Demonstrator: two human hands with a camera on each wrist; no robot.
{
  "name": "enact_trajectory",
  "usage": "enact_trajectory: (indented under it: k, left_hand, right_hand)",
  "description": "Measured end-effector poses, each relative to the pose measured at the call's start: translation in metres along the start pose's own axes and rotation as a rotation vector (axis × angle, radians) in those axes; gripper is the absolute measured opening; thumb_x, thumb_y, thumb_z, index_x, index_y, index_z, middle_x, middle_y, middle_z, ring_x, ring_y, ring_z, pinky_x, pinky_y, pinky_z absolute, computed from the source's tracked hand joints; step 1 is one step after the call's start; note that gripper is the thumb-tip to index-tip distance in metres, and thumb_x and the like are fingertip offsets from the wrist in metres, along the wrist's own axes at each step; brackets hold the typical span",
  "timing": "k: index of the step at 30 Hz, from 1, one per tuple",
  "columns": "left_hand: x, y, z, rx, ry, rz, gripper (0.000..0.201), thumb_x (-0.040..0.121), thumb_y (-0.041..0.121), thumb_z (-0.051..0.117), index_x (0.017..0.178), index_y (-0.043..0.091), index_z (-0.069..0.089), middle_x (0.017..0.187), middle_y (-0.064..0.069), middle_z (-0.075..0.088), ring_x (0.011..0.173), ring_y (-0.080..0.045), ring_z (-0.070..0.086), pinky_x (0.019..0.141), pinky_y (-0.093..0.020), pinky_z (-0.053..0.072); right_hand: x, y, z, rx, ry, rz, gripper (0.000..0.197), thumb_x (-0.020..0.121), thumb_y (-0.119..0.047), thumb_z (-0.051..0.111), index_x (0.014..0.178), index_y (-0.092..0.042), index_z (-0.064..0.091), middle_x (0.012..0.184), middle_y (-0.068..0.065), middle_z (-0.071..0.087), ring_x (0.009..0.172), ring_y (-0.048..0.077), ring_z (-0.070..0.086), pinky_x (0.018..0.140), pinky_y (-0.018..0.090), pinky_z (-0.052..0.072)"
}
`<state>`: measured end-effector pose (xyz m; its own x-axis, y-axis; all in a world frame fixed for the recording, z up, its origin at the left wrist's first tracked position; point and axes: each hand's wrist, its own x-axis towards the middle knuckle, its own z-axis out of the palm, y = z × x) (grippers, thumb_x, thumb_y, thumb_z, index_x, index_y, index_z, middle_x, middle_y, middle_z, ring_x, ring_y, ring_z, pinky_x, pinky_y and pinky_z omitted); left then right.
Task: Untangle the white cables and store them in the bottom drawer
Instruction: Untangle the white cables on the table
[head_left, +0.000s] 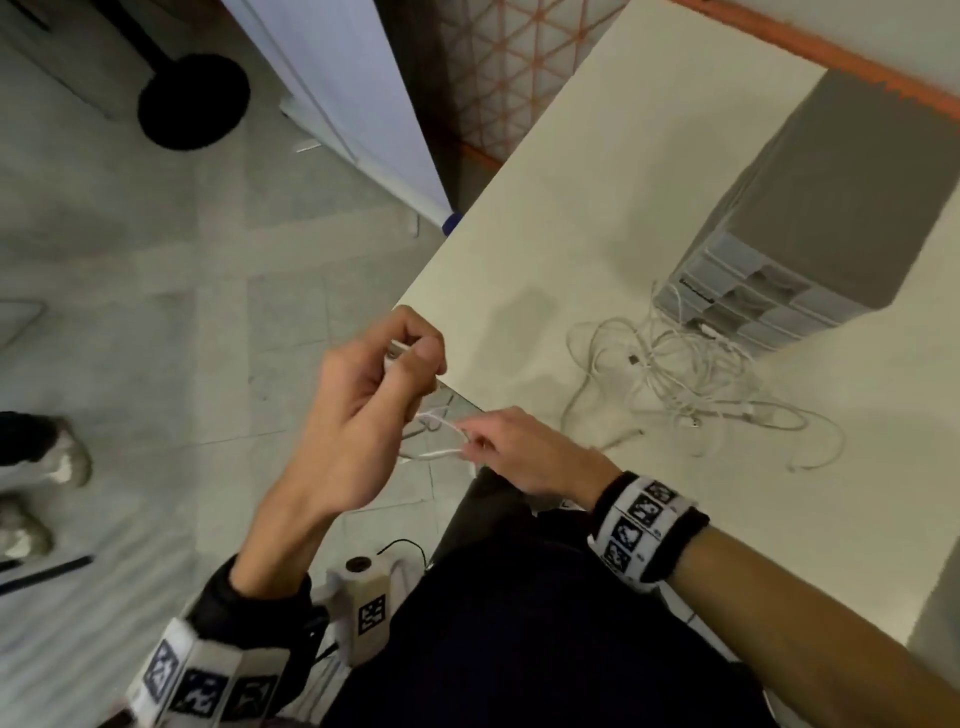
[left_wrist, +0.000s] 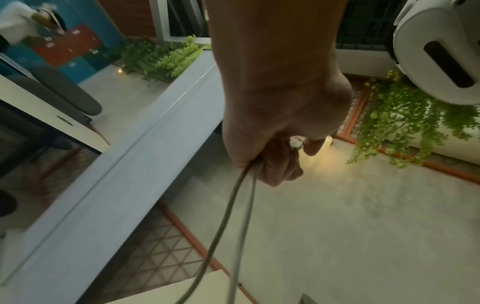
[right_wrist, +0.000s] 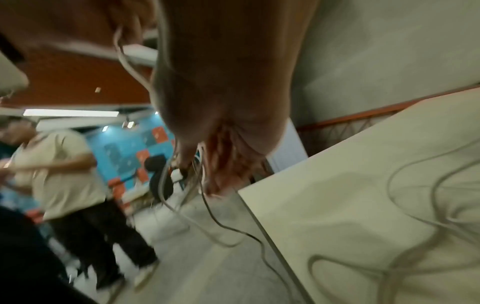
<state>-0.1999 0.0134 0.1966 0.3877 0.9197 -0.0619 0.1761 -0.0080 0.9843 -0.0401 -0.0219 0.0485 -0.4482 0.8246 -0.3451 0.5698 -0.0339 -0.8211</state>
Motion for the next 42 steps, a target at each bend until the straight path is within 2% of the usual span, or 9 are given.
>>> enact_trajectory:
  k: [3,6,11,14,18,24,30,35,42]
  left_hand:
    - [-0.008,-0.009,-0.004,-0.018,0.031,-0.041,0.037,0.086,0.04,0.046,0.081,0.004,0.054,0.056,0.014,0.037,0.05,-0.006,0.028,0.047,-0.015,0.026]
    - [-0.004,-0.023,0.004,-0.017,0.022,-0.082,0.035,0.085,0.042,0.045,0.084,0.01,0.06,0.057,0.012,0.037,0.049,-0.005,0.03,0.049,-0.016,0.026]
    - [0.027,-0.057,0.06,0.057,-0.187,-0.125,0.031,0.092,0.052,0.05,0.088,0.022,0.057,0.07,-0.004,0.041,0.063,-0.016,0.036,0.058,-0.032,0.033]
    - [0.051,-0.08,0.101,0.064,-0.349,-0.134,0.031,0.098,0.043,0.048,0.093,0.013,0.053,0.073,0.001,0.048,0.067,-0.014,0.041,0.065,-0.034,0.038]
    - [0.068,-0.102,0.146,0.156,-0.505,-0.099,0.027,0.103,0.035,0.047,0.102,0.01,0.055,0.074,0.0,0.049,0.068,-0.014,0.043,0.068,-0.034,0.038]
    - [0.083,-0.105,0.175,0.169,-0.583,-0.076,0.022,0.107,0.024,0.04,0.088,0.02,0.048,0.074,0.011,0.044,0.064,-0.002,0.041,0.065,-0.025,0.037]
    - [0.092,-0.082,0.194,0.116,-0.515,0.01,0.023,0.105,0.024,0.03,0.096,0.01,0.046,0.082,-0.023,0.047,0.068,-0.034,0.042,0.065,-0.045,0.038]
    - [0.094,-0.055,0.218,-0.007,-0.553,0.022,0.022,0.107,0.016,0.029,0.095,0.007,0.044,0.084,0.002,0.047,0.073,-0.007,0.043,0.073,-0.02,0.038]
    - [0.097,-0.033,0.234,-0.134,-0.526,-0.036,0.016,0.109,0.026,0.034,0.099,0.023,0.046,0.084,0.021,0.062,0.081,-0.003,0.06,0.076,-0.024,0.048]
  right_hand:
    - [0.019,0.02,0.014,-0.322,-0.076,0.213,0.039,0.099,-0.031,0.052,0.128,-0.006,0.047,0.113,0.012,0.06,0.103,0.03,0.058,0.075,0.034,0.043]
    - [0.013,0.036,0.006,-0.269,0.06,0.236,0.039,0.099,-0.024,0.046,0.134,-0.007,0.046,0.119,0.011,0.059,0.11,0.031,0.056,0.087,0.041,0.048]
    - [-0.039,0.091,-0.031,-0.182,0.254,0.517,0.024,0.096,-0.018,0.048,0.116,-0.021,0.06,0.108,0.005,0.063,0.091,0.023,0.062,0.079,0.036,0.052]
    - [-0.072,0.124,-0.038,-0.242,0.264,0.617,0.02,0.09,-0.008,0.05,0.105,-0.017,0.06,0.105,0.004,0.057,0.103,0.026,0.055,0.08,0.034,0.045]
    - [-0.085,0.15,-0.021,-0.304,0.225,0.601,0.036,0.088,-0.003,0.055,0.122,-0.015,0.054,0.125,0.006,0.041,0.117,0.025,0.039,0.091,0.041,0.048]
    - [-0.098,0.16,-0.012,-0.319,0.363,0.546,0.003,0.097,-0.017,0.052,0.1,-0.016,0.053,0.109,0.003,0.052,0.103,0.025,0.046,0.083,0.039,0.046]
    - [-0.146,0.1,-0.061,0.194,0.918,0.377,0.017,0.088,-0.006,0.07,0.093,-0.022,0.07,0.092,-0.005,0.062,0.083,0.008,0.061,0.07,0.018,0.047]
    - [-0.154,0.042,-0.104,0.382,1.224,0.15,0.042,0.083,0.002,0.074,0.114,-0.024,0.061,0.084,-0.004,0.066,0.076,0.014,0.067,0.07,0.024,0.056]
    - [-0.134,0.027,-0.118,0.277,1.475,0.211,0.035,0.08,-0.01,0.079,0.083,-0.035,0.056,0.073,-0.016,0.064,0.063,0.007,0.058,0.058,0.022,0.047]
